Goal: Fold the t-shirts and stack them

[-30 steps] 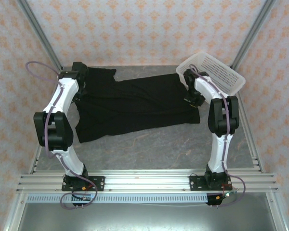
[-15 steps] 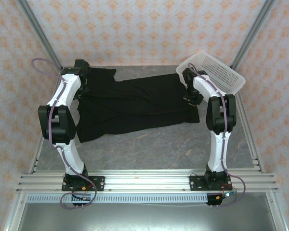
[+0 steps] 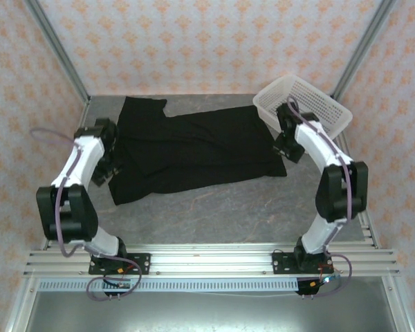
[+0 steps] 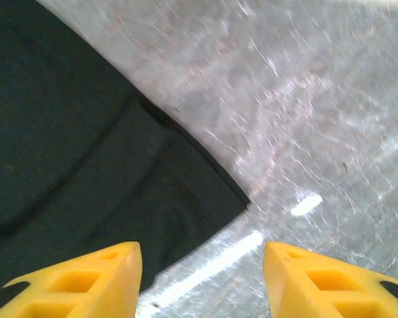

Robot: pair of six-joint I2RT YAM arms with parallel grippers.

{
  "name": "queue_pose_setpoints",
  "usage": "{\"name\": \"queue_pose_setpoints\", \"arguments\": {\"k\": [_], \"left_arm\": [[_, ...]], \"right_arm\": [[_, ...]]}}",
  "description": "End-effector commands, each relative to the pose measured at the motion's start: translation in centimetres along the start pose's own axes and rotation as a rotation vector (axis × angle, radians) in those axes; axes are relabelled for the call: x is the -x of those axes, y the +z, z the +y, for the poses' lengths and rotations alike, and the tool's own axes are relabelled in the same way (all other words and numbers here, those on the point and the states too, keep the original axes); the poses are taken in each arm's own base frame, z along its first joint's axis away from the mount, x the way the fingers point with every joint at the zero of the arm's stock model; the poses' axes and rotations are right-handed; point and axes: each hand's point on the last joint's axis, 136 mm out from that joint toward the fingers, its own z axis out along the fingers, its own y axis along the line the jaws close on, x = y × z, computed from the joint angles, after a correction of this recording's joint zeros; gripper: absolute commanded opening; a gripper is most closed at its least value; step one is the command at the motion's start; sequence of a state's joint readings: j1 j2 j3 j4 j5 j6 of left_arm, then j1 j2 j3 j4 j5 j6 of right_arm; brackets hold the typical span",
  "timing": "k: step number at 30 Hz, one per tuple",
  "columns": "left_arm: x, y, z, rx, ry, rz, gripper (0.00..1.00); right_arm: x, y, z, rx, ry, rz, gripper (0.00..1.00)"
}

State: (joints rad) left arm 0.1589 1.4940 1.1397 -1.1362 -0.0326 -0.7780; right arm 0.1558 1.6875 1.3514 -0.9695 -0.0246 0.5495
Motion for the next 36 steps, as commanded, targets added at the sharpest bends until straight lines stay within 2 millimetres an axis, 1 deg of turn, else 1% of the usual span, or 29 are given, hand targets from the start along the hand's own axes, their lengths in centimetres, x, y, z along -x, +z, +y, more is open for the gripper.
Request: {"name": "queue_pose_setpoints", "arguments": {"k": [1, 4, 9, 14, 16, 19, 21, 25, 31, 34, 35, 36], "left_arm": [[-3.4, 2.8, 0.9, -0.065, -0.151, 0.16, 0.6], [-4.4, 4.3, 0.6, -0.108, -0.201, 0.2, 0.62], [-5.2, 6.8, 0.3, -0.096, -0.239, 0.237, 0.61], [-4.5, 8.6, -0.4, -0.086, -0.245, 0.22, 0.55], [-3.8, 9.1, -0.5, -0.061, -0.239, 0.202, 0.49], [-2.4, 9.4, -0.6, -0.042, -0.238, 0.149, 0.39], [-1.7, 9.4, -0.9, -0.044, -0.241, 0.121, 0.32], [-0.9, 9.5, -1.2, -0.038, -0.24, 0.103, 0.24], [0.2, 9.2, -1.1, -0.019, -0.223, 0.07, 0.1], [0.9, 8.7, -1.1, -0.007, -0.206, 0.048, 0.03], [1.1, 8.5, -1.1, 0.0, -0.2, 0.042, 0.01], [1.5, 8.3, -1.1, 0.005, -0.195, 0.032, 0.0]], "right_arm": [[-2.8, 2.5, -1.7, 0.002, 0.014, 0.038, 0.56], [-3.7, 3.7, -2.5, 0.044, 0.055, 0.057, 0.6], [-3.6, 5.3, -3.1, 0.068, 0.106, 0.07, 0.6], [-3.4, 6.7, -3.4, 0.053, 0.147, 0.099, 0.59], [-3.3, 7.0, -3.1, 0.057, 0.161, 0.102, 0.58], [-3.3, 7.5, -2.8, 0.059, 0.186, 0.118, 0.57], [-3.5, 8.0, -2.1, 0.085, 0.207, 0.14, 0.53], [-3.4, 8.3, -1.1, 0.115, 0.246, 0.144, 0.51], [-2.3, 9.0, -0.1, 0.128, 0.261, 0.129, 0.46], [-2.3, 9.7, 0.2, 0.118, 0.258, 0.14, 0.37], [-2.4, 9.9, 0.3, 0.114, 0.257, 0.142, 0.33], [-2.4, 10.1, 0.2, 0.108, 0.254, 0.143, 0.26]]}}
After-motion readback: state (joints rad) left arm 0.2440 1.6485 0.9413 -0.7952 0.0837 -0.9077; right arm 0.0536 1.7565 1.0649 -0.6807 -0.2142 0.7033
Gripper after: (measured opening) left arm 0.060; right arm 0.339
